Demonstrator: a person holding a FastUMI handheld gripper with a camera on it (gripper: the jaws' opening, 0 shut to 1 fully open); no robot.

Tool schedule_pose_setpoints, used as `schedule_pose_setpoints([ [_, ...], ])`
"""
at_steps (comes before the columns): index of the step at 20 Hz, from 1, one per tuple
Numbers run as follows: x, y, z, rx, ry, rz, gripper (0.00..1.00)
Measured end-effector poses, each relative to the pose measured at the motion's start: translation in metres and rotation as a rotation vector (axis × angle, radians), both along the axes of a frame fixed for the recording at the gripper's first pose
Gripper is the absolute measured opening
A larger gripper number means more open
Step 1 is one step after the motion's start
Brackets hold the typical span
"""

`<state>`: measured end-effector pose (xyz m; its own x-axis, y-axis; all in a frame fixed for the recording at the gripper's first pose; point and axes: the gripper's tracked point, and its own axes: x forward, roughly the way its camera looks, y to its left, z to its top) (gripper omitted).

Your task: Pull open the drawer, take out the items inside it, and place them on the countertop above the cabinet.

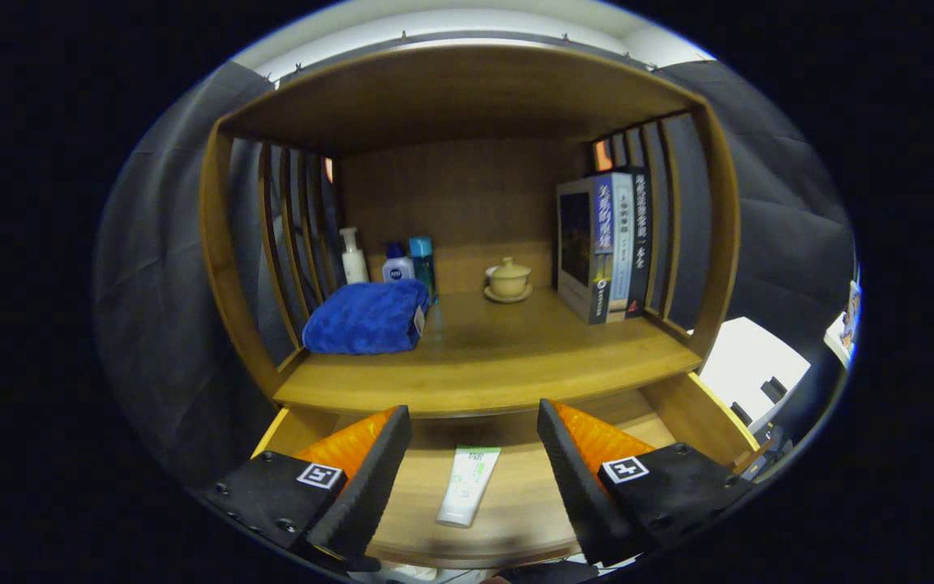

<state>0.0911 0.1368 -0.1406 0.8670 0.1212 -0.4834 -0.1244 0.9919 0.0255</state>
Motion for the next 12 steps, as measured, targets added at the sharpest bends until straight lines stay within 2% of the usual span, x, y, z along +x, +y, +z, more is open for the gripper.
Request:
schedule_pose_setpoints([
  [6, 0.017, 0.012, -0.049, -0.073, 0.215, 0.036, 1.0],
  [12, 0.016, 0.014, -0.104, -0.074, 0.424, 0.017, 1.0],
])
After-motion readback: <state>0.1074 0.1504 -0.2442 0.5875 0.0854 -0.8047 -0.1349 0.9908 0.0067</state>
